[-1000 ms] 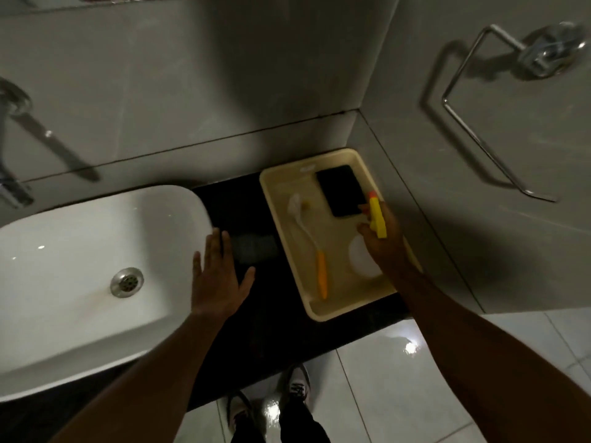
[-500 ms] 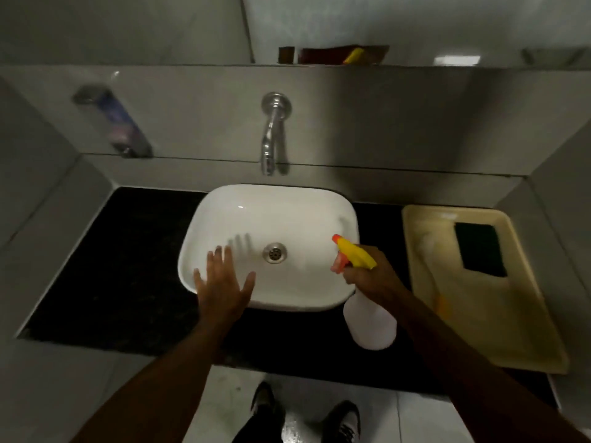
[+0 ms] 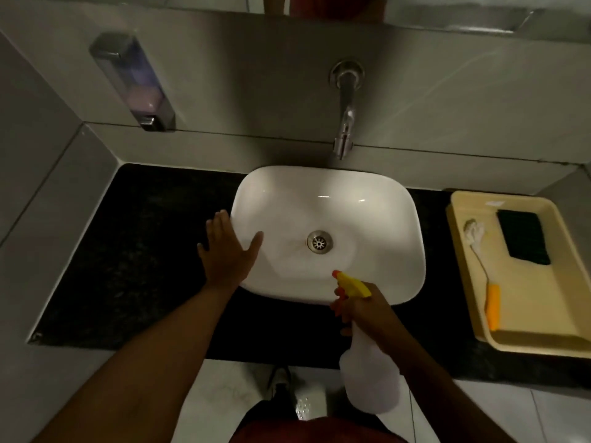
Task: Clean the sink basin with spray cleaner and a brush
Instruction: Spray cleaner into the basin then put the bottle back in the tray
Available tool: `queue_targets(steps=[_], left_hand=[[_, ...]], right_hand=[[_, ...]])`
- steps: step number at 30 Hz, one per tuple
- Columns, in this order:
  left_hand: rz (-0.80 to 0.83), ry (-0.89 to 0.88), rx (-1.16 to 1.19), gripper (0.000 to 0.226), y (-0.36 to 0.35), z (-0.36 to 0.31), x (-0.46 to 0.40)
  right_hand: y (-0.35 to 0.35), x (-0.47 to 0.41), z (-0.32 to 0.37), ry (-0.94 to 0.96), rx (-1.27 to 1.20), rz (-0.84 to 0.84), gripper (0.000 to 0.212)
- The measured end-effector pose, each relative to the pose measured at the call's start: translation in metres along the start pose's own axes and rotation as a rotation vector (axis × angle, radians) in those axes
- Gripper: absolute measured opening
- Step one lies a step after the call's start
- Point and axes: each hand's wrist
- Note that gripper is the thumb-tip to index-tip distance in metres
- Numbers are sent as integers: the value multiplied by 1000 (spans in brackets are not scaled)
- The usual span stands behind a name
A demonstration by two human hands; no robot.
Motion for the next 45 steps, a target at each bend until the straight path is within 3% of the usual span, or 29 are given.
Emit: queue_targets(steps=[3,5,8,11,16,22,26,30,34,39,45], left_hand=[[78,-86,-71,111,-9,2,-6],[84,-140,-110,111,-14,5,-10],[71,-198,-141,109,-17,7,-14],[93,-201,-146,109,-21,10,-16],[114,-200,-175,107,-20,9,-18],[129,-195,-211,104,-18,6,-18],[128,-204,-243,102,-17,4,-16],[114,-200,-265,101,-15,0,-14],[117,-197,-270,99,-16,-1,-13],[106,-198,-274,98,-15,-2,-13],[129,-184,-275,98,-14,-2,-15]], right_hand=[[-5,-11,12,30,316,-75,61],[-4,-18,20,23,402,-118,61],[-4,-20,23,36,328,-116,57],[-8,-28,20,-36,369,-74,39],[-19,-39,19,69,447,-84,54],[-19,-53,21,9,387,-121,29],[-20,-63,29,4,535,-76,37],[-18,-67,35,-37,441,-153,15],[-19,-68,32,-91,375,-60,23],[-22,-72,29,21,474,-71,38],[-31,-70,35,54,447,-24,23]])
Point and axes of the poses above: each hand's wrist, its own x-axis away from the middle knuckle, its own y-axis out of the back of the hand, z = x × y, and after that the axes turned 2 degrees about -z, right-handed
